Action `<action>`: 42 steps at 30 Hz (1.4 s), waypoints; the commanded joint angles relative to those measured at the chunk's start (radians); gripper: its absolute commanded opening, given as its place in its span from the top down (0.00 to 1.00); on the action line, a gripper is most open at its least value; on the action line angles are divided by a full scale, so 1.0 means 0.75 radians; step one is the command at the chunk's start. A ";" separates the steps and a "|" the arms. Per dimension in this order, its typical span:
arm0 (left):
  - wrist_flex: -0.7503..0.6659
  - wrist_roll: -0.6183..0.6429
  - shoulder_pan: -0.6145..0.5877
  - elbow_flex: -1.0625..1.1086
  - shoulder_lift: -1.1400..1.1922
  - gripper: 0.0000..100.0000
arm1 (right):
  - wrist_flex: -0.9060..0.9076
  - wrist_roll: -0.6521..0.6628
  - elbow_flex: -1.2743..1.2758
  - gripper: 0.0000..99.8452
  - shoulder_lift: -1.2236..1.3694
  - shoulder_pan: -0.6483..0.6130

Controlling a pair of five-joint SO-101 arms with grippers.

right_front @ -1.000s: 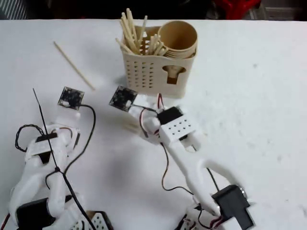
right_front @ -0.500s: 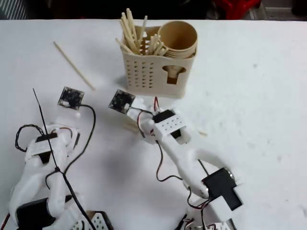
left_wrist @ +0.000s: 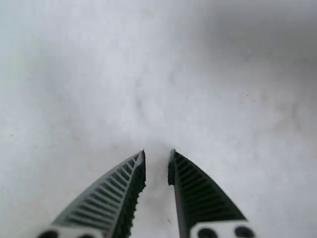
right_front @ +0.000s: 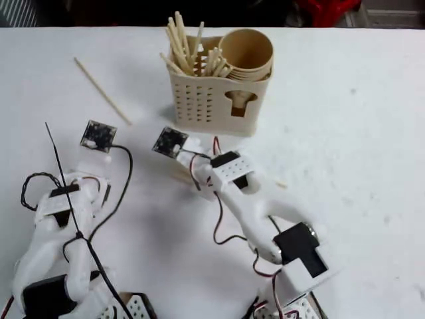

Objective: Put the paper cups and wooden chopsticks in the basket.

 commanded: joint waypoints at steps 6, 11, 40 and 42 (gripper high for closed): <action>-0.020 -0.014 0.021 0.004 -0.042 0.90 | 0.003 -0.014 -0.023 0.98 0.009 0.026; -0.020 -0.014 0.021 0.004 -0.042 0.90 | 0.011 -0.020 -0.029 0.98 -0.130 0.056; -0.020 -0.014 0.021 0.004 -0.042 0.90 | -0.388 -0.468 -1.258 0.98 -0.269 0.066; -0.020 -0.014 0.021 0.004 -0.042 0.90 | -0.451 -0.468 -1.322 0.98 -0.187 0.066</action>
